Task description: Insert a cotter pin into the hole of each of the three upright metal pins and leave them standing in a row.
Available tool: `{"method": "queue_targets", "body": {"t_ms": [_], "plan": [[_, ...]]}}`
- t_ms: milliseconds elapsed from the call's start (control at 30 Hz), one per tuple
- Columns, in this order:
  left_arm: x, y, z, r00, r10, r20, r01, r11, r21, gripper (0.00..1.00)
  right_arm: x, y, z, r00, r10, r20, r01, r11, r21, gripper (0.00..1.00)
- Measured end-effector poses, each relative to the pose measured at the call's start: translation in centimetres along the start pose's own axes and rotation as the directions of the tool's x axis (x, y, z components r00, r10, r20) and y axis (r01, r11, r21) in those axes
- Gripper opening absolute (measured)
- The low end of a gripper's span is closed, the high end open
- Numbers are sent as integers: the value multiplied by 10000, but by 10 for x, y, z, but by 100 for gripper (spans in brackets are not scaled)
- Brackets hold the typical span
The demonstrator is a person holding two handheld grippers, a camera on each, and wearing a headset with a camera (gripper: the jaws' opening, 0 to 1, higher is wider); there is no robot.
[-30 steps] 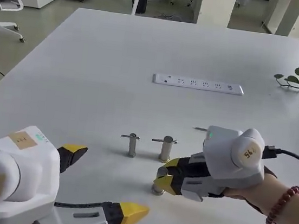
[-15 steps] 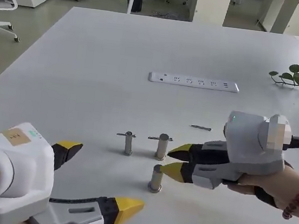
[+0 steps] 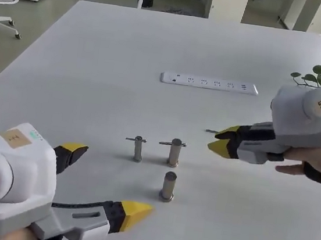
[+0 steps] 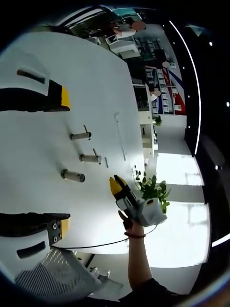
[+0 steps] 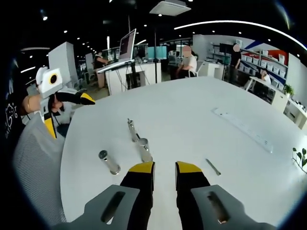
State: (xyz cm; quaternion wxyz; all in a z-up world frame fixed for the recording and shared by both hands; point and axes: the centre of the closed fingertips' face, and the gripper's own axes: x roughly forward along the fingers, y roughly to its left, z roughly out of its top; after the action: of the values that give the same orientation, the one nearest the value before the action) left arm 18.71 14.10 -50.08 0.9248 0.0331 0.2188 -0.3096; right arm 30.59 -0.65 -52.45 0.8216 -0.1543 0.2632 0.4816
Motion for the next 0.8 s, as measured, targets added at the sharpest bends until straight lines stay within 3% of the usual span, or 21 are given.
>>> {"method": "queue_targets", "body": {"t_ms": [267, 400, 433, 800], "plan": [[4, 6, 0, 10000, 20, -63, -20, 10000, 26, 85, 9, -40, -9, 9939, -873, -678, 866, 9962, -135, 9], [7, 12, -2, 9999, 133, -100, -133, 9999, -29, 85, 18, -58, -19, 9844, -1222, -1266, 1194, 9924, -296, 8], [8, 12, -2, 9998, 147, -121, -148, 9999, -41, 85, 20, -65, -24, 9779, -1370, -1577, 1327, 9904, -378, 7], [14, 17, -8, 9995, 115, -278, -120, 9998, -157, 84, 47, -102, -44, 9529, -1560, -2600, 1410, 9871, -754, 6]]}}
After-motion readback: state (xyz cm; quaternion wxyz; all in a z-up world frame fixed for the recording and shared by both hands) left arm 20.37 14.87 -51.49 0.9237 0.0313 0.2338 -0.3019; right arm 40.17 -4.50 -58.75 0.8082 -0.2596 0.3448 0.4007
